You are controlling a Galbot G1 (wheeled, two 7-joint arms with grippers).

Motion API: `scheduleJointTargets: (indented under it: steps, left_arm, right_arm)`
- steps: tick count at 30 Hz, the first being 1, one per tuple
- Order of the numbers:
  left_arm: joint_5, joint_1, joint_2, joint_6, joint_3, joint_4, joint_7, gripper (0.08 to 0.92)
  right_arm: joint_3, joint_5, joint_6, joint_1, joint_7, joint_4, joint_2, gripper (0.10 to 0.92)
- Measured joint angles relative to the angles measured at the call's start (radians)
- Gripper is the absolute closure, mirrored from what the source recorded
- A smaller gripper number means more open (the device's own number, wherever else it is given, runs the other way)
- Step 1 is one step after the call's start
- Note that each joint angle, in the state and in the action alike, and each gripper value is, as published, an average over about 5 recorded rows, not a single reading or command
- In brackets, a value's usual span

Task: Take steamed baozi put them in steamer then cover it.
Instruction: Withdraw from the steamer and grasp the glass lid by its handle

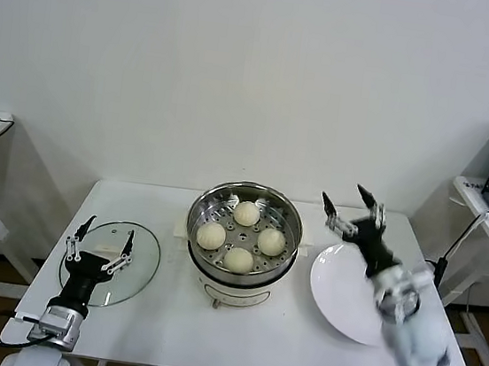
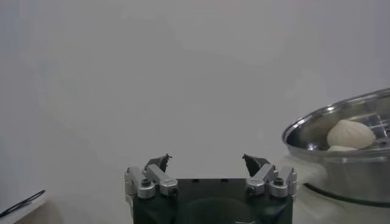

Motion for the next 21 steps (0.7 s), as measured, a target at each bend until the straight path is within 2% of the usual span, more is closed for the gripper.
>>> scheduleJointTargets:
  steps: [8,21]
  left_arm:
    - [0.217,0.014,0.012,-0.116,-0.027,0.079,-0.066,0.177]
    - [0.95,-0.062,0.041,-0.299,-0.111,0.417,-0.35,0.177]
  right_arm:
    - [0.064,-0.054,0.082,-0.185,0.067,0.061,0.18,0.203]
    - [0.081,-0.108,0.139,-0.26,0.1,0.073,0.312,0.203]
